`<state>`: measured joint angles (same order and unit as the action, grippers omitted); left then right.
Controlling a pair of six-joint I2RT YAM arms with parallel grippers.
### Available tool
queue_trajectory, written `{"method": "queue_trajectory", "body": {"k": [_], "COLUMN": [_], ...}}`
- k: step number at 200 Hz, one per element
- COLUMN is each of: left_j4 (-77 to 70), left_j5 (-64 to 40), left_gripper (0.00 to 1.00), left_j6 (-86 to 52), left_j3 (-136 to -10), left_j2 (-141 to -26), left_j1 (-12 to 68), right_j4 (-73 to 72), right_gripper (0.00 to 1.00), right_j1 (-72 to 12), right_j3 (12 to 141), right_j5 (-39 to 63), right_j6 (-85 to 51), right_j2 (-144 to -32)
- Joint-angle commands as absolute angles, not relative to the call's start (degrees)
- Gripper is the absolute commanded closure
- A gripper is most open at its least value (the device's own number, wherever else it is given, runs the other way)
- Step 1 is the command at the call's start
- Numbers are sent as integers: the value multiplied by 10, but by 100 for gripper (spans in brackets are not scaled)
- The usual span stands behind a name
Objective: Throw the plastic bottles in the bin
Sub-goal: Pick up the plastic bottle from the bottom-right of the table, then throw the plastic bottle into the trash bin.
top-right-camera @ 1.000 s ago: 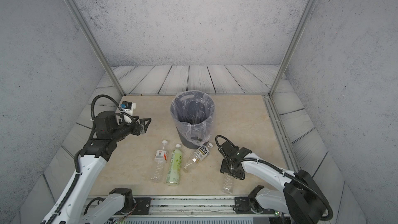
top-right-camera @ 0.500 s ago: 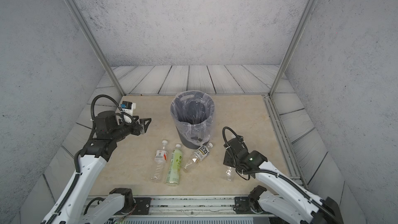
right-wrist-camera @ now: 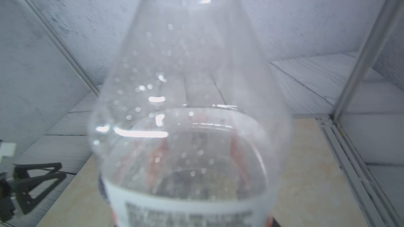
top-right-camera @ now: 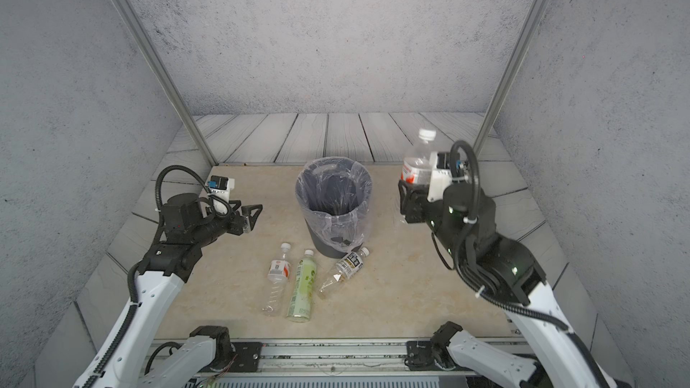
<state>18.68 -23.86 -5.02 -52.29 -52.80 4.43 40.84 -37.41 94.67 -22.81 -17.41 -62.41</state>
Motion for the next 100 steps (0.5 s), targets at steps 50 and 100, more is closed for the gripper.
{"method": "queue_trajectory", "body": {"k": [50,100], "left_j4": [163,158], "left_j5": [-237,-258], "left_gripper": [21,21], "left_j6": [-73,-79], "left_j3": [-505,-513], "left_j2": [-503,-516], "left_j1": [50,49], "right_j4": [475,436], "right_gripper": [12,0], "right_j1": [-381,-376], "right_j3": [1089,979], "right_j5": [-40,-161], "right_j6": [-160,-154], "right_j2": [-914,-774]}}
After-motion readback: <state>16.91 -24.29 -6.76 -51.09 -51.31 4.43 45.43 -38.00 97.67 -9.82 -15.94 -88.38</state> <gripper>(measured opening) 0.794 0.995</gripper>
